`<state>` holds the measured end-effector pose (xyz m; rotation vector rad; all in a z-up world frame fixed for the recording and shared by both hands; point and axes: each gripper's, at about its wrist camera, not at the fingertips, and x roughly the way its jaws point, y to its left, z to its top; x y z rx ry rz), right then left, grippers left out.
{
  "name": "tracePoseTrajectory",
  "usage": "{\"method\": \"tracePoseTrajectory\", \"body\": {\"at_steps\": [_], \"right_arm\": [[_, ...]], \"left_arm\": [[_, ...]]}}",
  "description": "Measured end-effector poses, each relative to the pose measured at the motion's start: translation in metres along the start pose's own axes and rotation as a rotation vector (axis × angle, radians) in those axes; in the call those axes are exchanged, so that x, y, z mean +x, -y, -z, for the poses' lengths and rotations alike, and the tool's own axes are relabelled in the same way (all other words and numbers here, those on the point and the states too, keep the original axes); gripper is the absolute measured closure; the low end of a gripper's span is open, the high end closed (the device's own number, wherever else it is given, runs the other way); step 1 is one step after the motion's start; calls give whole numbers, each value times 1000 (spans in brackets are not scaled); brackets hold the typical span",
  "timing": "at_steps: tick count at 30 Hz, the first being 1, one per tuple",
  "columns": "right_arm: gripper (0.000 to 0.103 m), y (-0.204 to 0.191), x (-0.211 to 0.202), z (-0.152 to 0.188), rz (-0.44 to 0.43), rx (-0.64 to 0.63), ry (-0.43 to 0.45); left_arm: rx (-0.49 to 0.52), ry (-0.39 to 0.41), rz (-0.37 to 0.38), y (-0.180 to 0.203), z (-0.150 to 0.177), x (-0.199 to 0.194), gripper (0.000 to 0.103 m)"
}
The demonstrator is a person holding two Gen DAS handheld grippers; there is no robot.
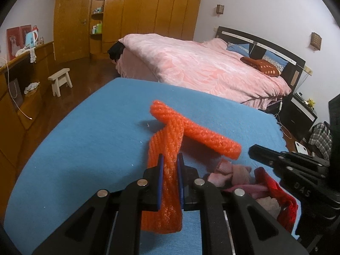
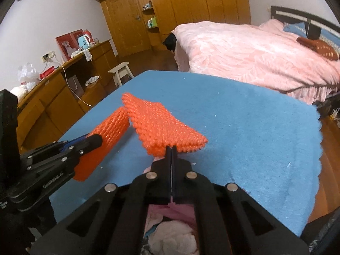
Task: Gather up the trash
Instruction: 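Grasp the flat orange foam sheet with the right gripper, then carry both orange foam nets over the black bin and open both grippers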
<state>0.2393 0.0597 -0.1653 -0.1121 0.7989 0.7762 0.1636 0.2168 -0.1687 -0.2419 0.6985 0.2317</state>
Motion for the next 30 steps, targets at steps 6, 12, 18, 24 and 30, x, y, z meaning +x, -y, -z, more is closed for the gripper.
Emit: {"method": "tracePoseTrajectory", "body": {"at_steps": [6,12,18,24,30], "right_arm": [[66,-3,-9,-7,11,-3,26],[40,-9,-1,-19,11,-13,40],[25,-2,33,-23,45,23,-24],[22,7,57,-20,52,88,-88],[70,5,66,-22,-31,82,-127]], "left_arm": [[-3,48,-35,-5,-9,-20,91],[-33,39,-64,-21,-15,-17,91],[-36,26,-75,-27,-18,-2,91],[-23,30,-84,-28,-23,12,91],[-22,28,-85,-29,-24,12,91]]}}
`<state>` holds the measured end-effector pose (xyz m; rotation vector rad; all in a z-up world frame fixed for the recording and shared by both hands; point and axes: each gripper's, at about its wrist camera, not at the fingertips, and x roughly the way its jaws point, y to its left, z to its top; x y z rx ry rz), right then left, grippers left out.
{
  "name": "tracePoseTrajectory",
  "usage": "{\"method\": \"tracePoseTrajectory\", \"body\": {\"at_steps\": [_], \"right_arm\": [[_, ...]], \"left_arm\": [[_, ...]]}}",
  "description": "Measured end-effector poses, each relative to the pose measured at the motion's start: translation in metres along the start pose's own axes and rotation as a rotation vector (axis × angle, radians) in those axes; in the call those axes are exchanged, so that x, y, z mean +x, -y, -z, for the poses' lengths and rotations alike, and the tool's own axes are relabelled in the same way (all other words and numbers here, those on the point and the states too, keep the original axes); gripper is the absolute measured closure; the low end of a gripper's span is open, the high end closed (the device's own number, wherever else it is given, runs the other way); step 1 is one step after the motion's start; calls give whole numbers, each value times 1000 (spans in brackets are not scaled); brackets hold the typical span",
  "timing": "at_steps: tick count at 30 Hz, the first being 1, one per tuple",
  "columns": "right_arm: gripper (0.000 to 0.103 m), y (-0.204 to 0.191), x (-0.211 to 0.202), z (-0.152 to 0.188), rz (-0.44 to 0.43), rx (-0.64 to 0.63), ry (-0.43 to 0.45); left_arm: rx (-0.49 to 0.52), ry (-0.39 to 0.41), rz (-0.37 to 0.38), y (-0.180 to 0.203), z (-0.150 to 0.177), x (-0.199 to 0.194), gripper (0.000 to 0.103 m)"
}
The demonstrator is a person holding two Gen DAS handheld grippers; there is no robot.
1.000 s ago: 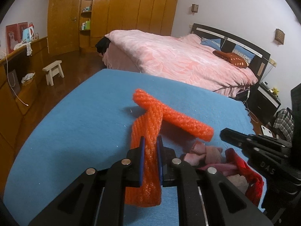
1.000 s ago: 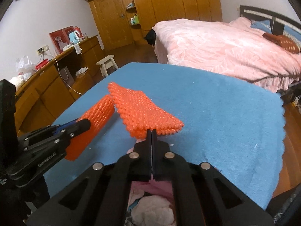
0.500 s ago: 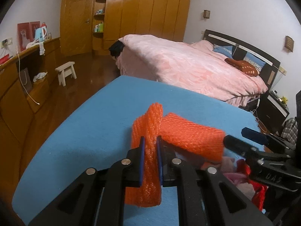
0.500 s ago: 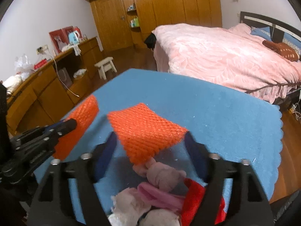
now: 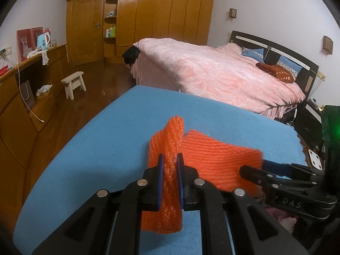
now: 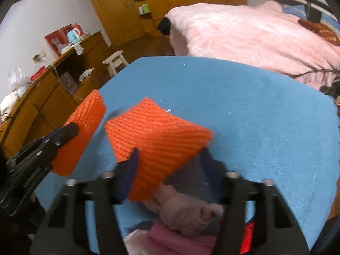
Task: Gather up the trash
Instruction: 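Carry both orange foam nets over the black bin and open both grippers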
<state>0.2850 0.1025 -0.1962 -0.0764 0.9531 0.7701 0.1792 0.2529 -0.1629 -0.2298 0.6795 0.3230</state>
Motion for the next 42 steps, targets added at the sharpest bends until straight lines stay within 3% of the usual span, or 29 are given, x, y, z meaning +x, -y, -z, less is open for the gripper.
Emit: {"method": "tracePoseTrajectory", "body": {"at_steps": [2,16,24,42], "right_arm": [[93,-1,-1,1,-39,3,-6],[96,-19,-44,8,-95,-6,64],[97,-23,-101,13,-75,5,160],[97,8,-249,48,77,53,330]], "left_arm": [[-1,-1,0,0,-1,1,91],[-23,-8,-19,-13,3,6,91],[-2,26,11,-6,3,-31,91],[123,78,192,96,-3,-122,91]]}}
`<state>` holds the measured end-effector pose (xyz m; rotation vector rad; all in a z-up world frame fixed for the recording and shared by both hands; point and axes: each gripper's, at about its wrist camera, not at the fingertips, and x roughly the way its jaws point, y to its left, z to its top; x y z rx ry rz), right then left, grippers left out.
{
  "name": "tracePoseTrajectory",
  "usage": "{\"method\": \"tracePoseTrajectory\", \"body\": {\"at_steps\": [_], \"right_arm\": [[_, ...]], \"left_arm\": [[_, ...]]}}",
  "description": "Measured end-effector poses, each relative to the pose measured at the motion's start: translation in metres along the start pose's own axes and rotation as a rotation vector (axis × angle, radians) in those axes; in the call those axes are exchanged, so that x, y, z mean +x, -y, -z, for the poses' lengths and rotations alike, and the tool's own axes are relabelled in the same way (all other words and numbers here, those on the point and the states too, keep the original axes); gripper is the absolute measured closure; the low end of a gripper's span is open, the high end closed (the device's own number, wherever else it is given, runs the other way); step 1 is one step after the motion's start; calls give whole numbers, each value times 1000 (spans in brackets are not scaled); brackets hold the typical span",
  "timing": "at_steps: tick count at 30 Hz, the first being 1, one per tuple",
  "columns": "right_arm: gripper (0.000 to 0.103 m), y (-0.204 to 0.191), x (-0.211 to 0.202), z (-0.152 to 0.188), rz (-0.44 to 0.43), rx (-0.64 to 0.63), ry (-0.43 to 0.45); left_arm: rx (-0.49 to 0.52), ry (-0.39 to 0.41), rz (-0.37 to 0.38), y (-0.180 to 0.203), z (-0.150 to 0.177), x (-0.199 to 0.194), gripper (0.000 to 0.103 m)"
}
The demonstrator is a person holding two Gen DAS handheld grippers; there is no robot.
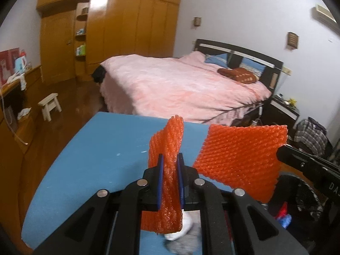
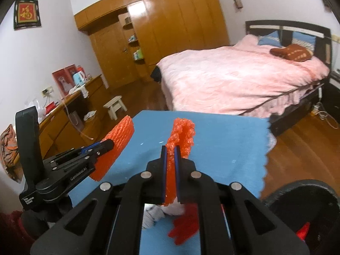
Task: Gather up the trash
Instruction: 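Carry both orange foam nets over the black bin and open both grippers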
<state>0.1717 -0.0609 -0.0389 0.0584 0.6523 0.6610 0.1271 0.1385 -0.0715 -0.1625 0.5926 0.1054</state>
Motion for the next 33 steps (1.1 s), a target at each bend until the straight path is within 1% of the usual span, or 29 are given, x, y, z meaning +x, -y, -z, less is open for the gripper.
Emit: {"method": "tracePoseTrajectory", "body": {"at_steps": [9,21,27,33], "right_arm": [[97,38,-66,15,123,40,46],[97,100,-143,60,295,126,82],[97,130,-173,87,366,174,87],[97,151,-188,111,421,210,70]], "left_arm": [[76,1,110,69,2,-23,91],[189,-24,272,165,22,-32,91],[229,-37,340,203,30,-27,91],[273,-60,396,236,42,-18,91]]}}
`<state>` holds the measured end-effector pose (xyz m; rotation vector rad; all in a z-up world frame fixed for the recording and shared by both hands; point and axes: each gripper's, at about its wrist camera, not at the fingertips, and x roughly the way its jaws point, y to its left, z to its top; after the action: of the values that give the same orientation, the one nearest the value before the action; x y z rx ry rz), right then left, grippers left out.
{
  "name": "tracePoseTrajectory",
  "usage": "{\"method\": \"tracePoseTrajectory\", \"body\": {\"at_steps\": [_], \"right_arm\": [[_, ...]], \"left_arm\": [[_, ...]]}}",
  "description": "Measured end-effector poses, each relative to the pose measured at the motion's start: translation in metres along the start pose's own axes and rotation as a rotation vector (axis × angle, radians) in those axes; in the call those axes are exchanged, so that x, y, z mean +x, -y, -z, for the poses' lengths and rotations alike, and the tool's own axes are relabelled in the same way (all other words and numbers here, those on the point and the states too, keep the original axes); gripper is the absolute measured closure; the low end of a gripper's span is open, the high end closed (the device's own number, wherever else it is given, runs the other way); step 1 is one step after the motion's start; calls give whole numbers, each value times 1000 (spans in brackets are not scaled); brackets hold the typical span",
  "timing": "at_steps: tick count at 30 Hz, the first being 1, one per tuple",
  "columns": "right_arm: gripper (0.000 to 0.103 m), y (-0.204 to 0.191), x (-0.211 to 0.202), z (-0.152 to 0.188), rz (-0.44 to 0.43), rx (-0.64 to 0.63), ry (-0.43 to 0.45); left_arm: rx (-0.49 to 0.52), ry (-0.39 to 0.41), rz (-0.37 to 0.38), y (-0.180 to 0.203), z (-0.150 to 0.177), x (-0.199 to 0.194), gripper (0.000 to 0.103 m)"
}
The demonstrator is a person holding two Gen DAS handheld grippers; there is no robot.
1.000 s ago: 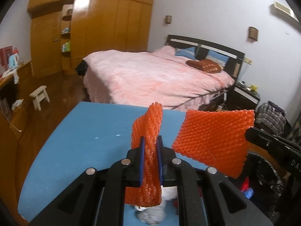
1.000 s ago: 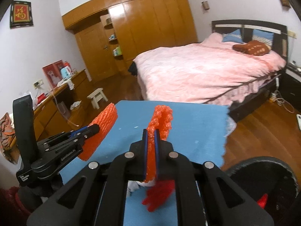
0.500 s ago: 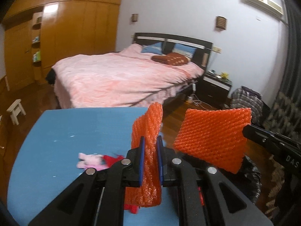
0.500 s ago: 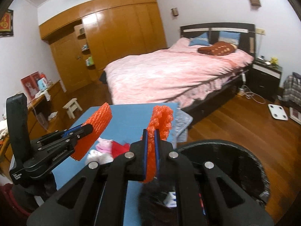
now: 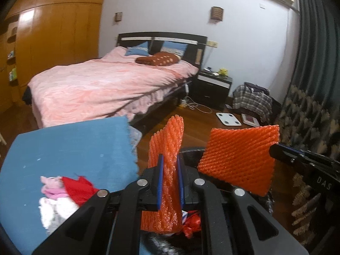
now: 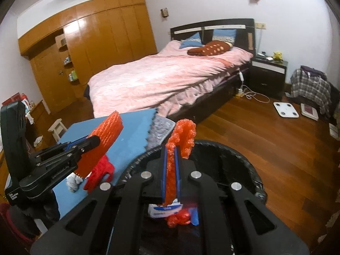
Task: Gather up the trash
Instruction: 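Carry both orange foam nets over the black bin and open both grippers, then move both tools from the bin back over the remaining pile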
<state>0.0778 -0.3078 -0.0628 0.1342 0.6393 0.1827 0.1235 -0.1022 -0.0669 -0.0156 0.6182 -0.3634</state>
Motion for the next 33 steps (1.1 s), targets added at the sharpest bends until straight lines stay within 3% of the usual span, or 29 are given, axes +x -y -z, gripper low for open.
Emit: {"method": "tracePoseTrajectory", "body": {"at_steps": [9,10,12,13,17,19,21,26,33], "right_arm": [[94,28,9,19,53,46,-45],[93,30,10,20,60,46,-49],[93,31,12,23,78,45,-59],[91,32,15,23,91,44,-64],[60,34,14,28,110,45,-66],[43,32,13,29,111,42,-61],[16,26,8,29,121,36,-25],[6,7,2,25,83,32,44],[5,-34,15,18,-2,14,67]], "left_arm": [[30,-55,90,33,3,41,88],[30,-63,102,35,3,44,85],[29,-66,112,37,5,47,66],[25,-66,118,37,5,47,63],[12,-50,109,29,5,40,41],[11,-35,93,21,3,33,35],[11,-21,66,11,3,25,24],[-16,10,-2,-20,4,1,13],[-84,45,-133,-75,18,-39,12]]}}
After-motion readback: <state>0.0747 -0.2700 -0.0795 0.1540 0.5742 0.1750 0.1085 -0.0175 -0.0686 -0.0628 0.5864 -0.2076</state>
